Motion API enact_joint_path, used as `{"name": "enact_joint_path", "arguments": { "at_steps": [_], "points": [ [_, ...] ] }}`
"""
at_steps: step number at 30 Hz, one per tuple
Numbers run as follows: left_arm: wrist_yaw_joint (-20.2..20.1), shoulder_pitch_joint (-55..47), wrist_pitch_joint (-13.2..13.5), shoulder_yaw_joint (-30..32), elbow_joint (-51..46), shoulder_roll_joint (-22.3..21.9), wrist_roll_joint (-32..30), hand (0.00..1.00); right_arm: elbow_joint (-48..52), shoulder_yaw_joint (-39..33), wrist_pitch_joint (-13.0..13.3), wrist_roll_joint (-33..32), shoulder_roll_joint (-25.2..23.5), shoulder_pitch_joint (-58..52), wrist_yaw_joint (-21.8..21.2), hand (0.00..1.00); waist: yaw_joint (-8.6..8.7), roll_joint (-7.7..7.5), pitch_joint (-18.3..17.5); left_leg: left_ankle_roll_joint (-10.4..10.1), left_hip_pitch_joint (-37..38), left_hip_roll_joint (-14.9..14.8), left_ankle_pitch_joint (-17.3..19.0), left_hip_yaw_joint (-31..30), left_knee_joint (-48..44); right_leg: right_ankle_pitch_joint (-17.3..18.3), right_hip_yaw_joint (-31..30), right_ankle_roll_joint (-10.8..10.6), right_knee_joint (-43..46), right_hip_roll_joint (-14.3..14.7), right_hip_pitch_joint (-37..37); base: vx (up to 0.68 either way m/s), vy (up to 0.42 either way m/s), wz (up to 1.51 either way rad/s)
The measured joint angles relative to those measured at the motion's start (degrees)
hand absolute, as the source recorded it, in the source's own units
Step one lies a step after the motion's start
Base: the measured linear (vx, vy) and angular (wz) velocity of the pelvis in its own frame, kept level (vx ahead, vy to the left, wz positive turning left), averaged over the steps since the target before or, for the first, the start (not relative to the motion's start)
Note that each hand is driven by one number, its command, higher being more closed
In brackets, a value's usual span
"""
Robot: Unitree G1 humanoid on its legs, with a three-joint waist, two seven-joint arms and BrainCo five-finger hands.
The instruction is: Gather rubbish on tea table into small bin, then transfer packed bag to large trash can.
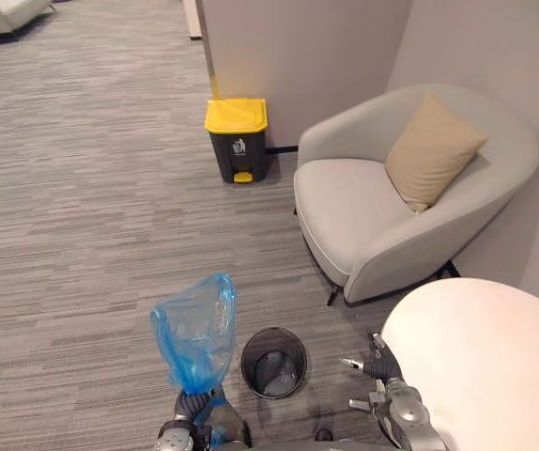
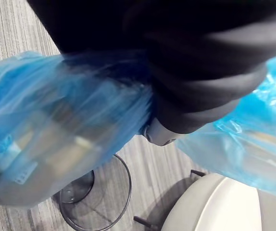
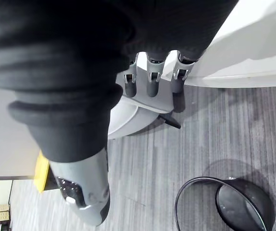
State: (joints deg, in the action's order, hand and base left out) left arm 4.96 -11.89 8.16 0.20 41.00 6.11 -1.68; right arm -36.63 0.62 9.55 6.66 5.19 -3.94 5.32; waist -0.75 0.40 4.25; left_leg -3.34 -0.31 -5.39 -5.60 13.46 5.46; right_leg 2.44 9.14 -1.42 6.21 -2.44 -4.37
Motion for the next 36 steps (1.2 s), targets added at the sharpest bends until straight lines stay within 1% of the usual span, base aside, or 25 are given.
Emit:
{"name": "enact_joint_path", "arguments": {
  "at_steps": [2, 3, 5, 6, 7, 8, 9, 11, 12, 13, 14, 16, 17, 18, 19, 20, 22, 23, 24, 25, 26, 28, 30, 33, 36],
  "points": [
    [0.0, 1.2, 0.1, 0.0, -0.5, 0.5, 0.0, 1.00, 0.9, 1.0, -0.2, 0.7, -0.3, 2.3, 0.1, 0.00, -0.05, -0.72, 1.6, 0.5, -1.8, 0.0, 0.4, 1.3, -1.7, 0.0, -1.4, 0.0, 2.2, 0.0, -2.7, -0.08, 0.022, -0.36],
    [0.0, 2.7, 0.1, -0.1, -1.2, 1.1, 0.0, 1.00, 3.0, 2.3, -0.2, 0.7, -0.3, 3.2, 0.8, 0.00, -0.07, -1.46, 2.4, 1.3, -4.9, -0.1, 1.8, 1.4, -5.7, 0.0, -1.5, 0.0, 4.4, -0.9, -5.2, -0.10, 0.023, -0.22],
    [0.1, 4.1, 0.1, 0.0, -2.9, 1.5, 0.1, 1.00, 4.7, 2.5, -0.2, 0.7, -0.4, 4.3, 1.1, 0.00, -0.14, -1.80, 3.7, 2.1, -7.4, -1.2, 3.4, 1.6, -10.2, 0.0, -1.7, -0.2, 6.6, -1.3, -6.8, -0.11, 0.015, -0.01],
    [0.2, 4.7, 0.2, 0.1, -3.9, 1.4, 0.1, 1.00, 5.9, 2.7, -0.3, 0.7, -0.4, 4.5, 1.2, 0.00, -0.12, -1.61, 4.2, 2.4, -8.1, -1.6, 3.8, 1.7, -11.0, 3.0, -1.2, -0.9, 11.7, -2.1, -7.9, -0.11, -0.003, 0.14],
    [0.2, 4.8, 0.2, 0.0, -4.4, 1.4, 0.2, 1.00, 6.5, 2.8, -0.4, 0.7, -0.4, 4.4, 1.2, 0.00, -0.15, -1.65, 4.3, 2.5, -8.3, -1.5, 3.9, 1.6, -11.7, 5.0, -1.0, -0.5, 16.5, -2.8, -8.7, -0.10, -0.026, 0.34],
    [0.3, 4.2, 0.6, 0.0, -6.0, 1.4, 0.9, 1.00, 7.5, 3.5, -0.5, 0.7, -0.5, 4.4, 1.3, 0.00, -0.13, -1.46, 4.4, 2.9, -9.0, -1.4, 4.7, 0.4, -13.6, 8.6, -1.3, -1.9, 25.7, -4.0, -8.9, -0.09, -0.061, 0.38],
    [0.4, 4.0, 0.9, 0.0, -7.4, 1.4, 1.1, 1.00, 8.8, 4.4, -0.5, 0.7, -0.4, 4.2, 1.3, 0.00, -0.38, -1.80, 4.2, 3.0, -10.2, -1.4, 5.0, -0.5, -15.2, 10.4, -1.9, -3.2, 29.6, -4.6, -8.2, -0.09, -0.092, 0.43],
    [0.4, 4.0, 1.1, 0.2, -8.5, 1.6, 1.1, 1.00, 10.3, 5.1, -0.1, 0.7, -0.5, 4.2, 1.2, 0.00, -0.69, -2.75, 4.0, 2.5, -12.6, -1.3, 4.7, -2.3, -17.2, 13.3, -3.2, -4.5, 30.1, -4.5, -7.5, -0.11, -0.141, 0.48],
    [0.5, 4.0, 1.1, 0.5, -9.2, 1.6, 1.1, 1.00, 11.0, 5.0, 0.1, 0.7, -0.5, 4.3, 1.3, 0.00, -1.42, -2.92, 4.5, 1.5, -13.8, -1.0, 3.9, -3.0, -18.0, 15.3, -3.1, -3.6, 28.1, -4.2, -6.7, -0.20, -0.240, 0.42],
    [0.6, 3.5, 1.1, 0.5, -10.2, 0.2, 1.1, 1.00, 11.0, 4.9, 0.1, 0.7, -0.1, 4.1, 1.4, 0.00, -2.36, -2.48, 4.6, 0.6, -14.1, -1.5, 2.9, -3.4, -17.3, 17.2, -3.2, 0.0, 22.7, -2.7, -4.5, -0.21, -0.218, 0.25],
    [0.6, 3.3, 1.1, 0.4, -10.2, -0.5, 1.1, 1.00, 11.0, 4.9, 0.1, 0.7, -0.1, 4.0, 1.5, 0.00, -3.07, -1.42, 4.8, 0.1, -14.3, -1.9, 2.4, -4.1, -17.3, 16.7, -2.7, 0.3, 22.0, -1.8, -4.2, -0.23, -0.192, 0.14],
    [0.6, 1.3, 1.1, -0.1, -12.0, -1.9, 1.1, 1.00, 11.4, 4.8, 0.0, 0.6, 0.5, 2.4, 2.3, 0.00, -3.23, -0.23, 5.0, -0.7, -15.0, -3.3, 0.6, -6.9, -16.2, 16.3, 0.3, 1.6, 21.9, -0.1, -3.9, -0.24, -0.161, 0.43],
    [0.6, 1.3, 1.1, -0.2, -12.1, -1.9, 1.1, 1.00, 11.6, 4.8, 0.0, 0.6, 0.7, 2.1, 2.4, 0.00, -3.25, -0.05, 5.1, -1.3, -15.1, -3.5, 0.4, -7.3, -15.5, 16.2, 1.1, 1.8, 21.8, 0.1, -4.1, -0.23, -0.166, 0.64],
    [0.9, 1.6, 1.1, -0.2, -12.2, -1.9, 1.3, 1.00, 11.4, 4.7, -0.1, 0.6, 1.2, 1.9, 2.5, 0.00, -3.15, 0.07, 5.2, -2.1, -15.1, -3.8, 1.0, -7.2, -13.2, 15.4, 3.0, 3.1, 20.8, 0.2, -4.1, -0.17, -0.115, 0.77],
    [1.3, 2.3, 1.1, -0.6, -12.5, -1.8, 1.7, 1.00, 11.5, 3.8, -0.1, 0.5, 1.3, 2.1, 2.7, 0.00, -2.90, 0.08, 5.0, -3.1, -16.9, -4.6, 2.1, -5.5, -13.2, 13.2, 5.5, 4.2, 17.7, 0.0, -4.0, -0.12, -0.078, 0.84],
    [1.3, 2.7, 1.1, -0.8, -12.7, -1.8, 1.9, 1.00, 11.6, 3.5, -0.2, 0.5, 1.4, 2.3, 3.0, 0.00, -2.83, 0.01, 5.1, -3.0, -18.2, -4.7, 2.2, -4.3, -15.1, 12.6, 6.6, 4.4, 17.0, -0.3, -4.1, -0.09, -0.034, 1.03],
    [1.4, 2.4, 1.1, -0.8, -15.0, -1.7, 2.0, 1.00, 11.7, 1.3, -1.2, -0.2, 1.4, 2.2, 4.3, 0.00, -2.94, -0.25, 5.4, 0.0, -18.8, -5.8, 4.2, 0.7, -25.8, 11.7, 10.3, 5.1, 16.5, -2.2, -3.6, -0.08, 0.017, 0.83],
    [1.4, 2.0, 1.1, -0.8, -15.6, -1.7, 2.0, 1.00, 11.8, 1.2, -1.2, -0.4, 1.3, 2.1, 4.5, 0.00, -2.95, -0.17, 5.3, 0.6, -18.3, -6.0, 5.4, 1.3, -27.9, 11.7, 10.9, 5.1, 16.6, -2.5, -3.5, -0.06, 0.074, 0.65],
    [1.4, 2.2, 1.2, -0.8, -16.2, -1.4, 2.0, 1.00, 12.1, 0.7, -1.2, -0.5, 1.1, 2.2, 4.5, 0.00, -2.76, -0.20, 5.3, 1.3, -17.0, -6.3, 9.6, 2.0, -31.0, 11.6, 12.7, 4.9, 16.5, -3.5, -3.2, -0.05, 0.108, 0.73],
    [1.4, 2.8, 1.1, -0.9, -16.1, -1.4, 2.0, 1.00, 12.1, -0.2, -1.2, -0.5, 0.8, 2.2, 4.5, 0.00, -2.24, -0.26, 5.3, 1.4, -16.0, -6.4, 11.5, 2.6, -32.0, 11.2, 14.2, 4.3, 16.1, -4.6, -3.1, -0.05, 0.118, 0.79],
    [1.4, 2.9, 1.1, -0.9, -16.1, -1.4, 2.0, 1.00, 12.1, -0.4, -1.2, -0.5, 0.8, 2.2, 4.5, 0.00, -1.76, -0.23, 5.3, 1.3, -15.3, -6.4, 11.9, 2.8, -31.8, 11.0, 14.7, 3.8, 15.9, -5.0, -3.0, -0.04, 0.155, 0.75],
    [1.4, 4.1, 1.1, -0.8, -14.2, -1.1, 2.0, 1.00, 10.7, -2.0, -1.2, -0.6, 0.4, 2.3, 4.5, 0.00, -1.20, 0.11, 5.1, 1.9, -12.7, -5.6, 12.6, 4.7, -26.7, 9.4, 15.9, 1.6, 14.1, -5.7, -2.6, -0.02, 0.210, 0.48],
    [1.4, 4.7, 1.0, -1.1, -12.0, 0.4, 2.0, 1.00, 8.2, -2.9, -1.4, -0.6, -0.7, 2.1, 4.5, 0.00, -1.24, -0.83, 4.6, 2.3, -10.7, -3.0, 10.7, 4.3, -21.7, 6.6, 16.1, -0.3, 9.0, -5.9, -0.3, 0.00, 0.192, 0.27],
    [1.3, 4.0, 1.0, -2.0, -11.7, 2.1, 1.8, 1.00, 7.0, -5.1, -1.4, -0.6, -0.7, 2.1, 4.5, 0.00, -0.12, -0.76, 4.2, 3.0, -9.0, -0.1, 8.4, 3.7, -16.8, 4.2, 16.8, -1.6, 5.6, -6.9, 1.3, -0.02, 0.123, 0.23],
    [1.3, 4.1, 1.0, -1.9, -10.9, 3.1, 1.0, 1.00, 4.9, -6.9, -1.6, -0.6, -0.7, 2.4, 4.5, 0.00, -0.13, -0.78, 4.2, 3.6, -8.5, 1.2, 6.7, 3.4, -13.9, 3.0, 17.1, -1.9, 4.5, -7.6, 1.1, -0.07, 0.093, 0.11]
  ]
}}
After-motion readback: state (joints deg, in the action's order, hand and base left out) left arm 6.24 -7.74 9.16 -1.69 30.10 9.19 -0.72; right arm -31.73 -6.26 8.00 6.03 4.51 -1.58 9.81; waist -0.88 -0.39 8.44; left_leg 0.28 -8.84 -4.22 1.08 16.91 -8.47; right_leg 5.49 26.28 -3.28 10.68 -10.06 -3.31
